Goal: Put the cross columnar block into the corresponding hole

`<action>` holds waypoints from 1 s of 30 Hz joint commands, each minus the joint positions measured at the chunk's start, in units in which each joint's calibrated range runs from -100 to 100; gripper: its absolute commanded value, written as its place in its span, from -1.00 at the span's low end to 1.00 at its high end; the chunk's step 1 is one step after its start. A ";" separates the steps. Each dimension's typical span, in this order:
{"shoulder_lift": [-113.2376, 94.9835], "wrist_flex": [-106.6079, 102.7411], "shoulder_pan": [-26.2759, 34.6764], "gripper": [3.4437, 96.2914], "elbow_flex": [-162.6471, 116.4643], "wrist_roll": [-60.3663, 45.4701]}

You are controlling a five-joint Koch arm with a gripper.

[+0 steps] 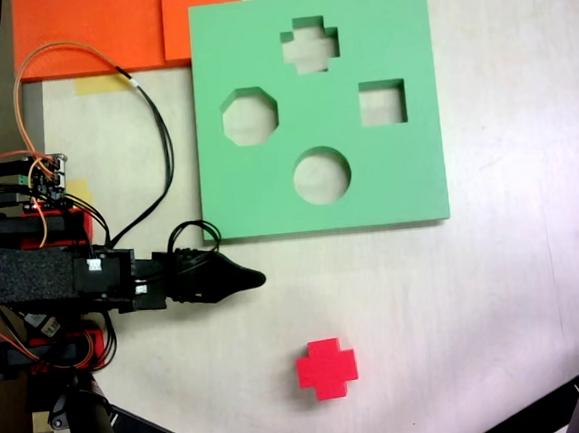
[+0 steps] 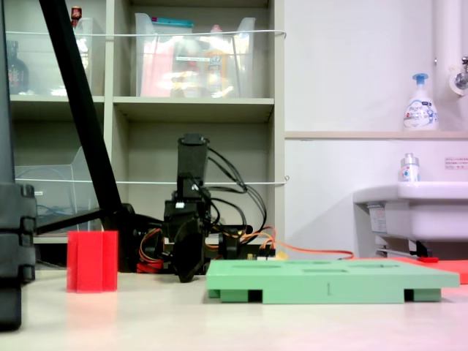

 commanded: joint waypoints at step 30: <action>-0.55 -8.10 -6.40 -0.07 -1.18 19.05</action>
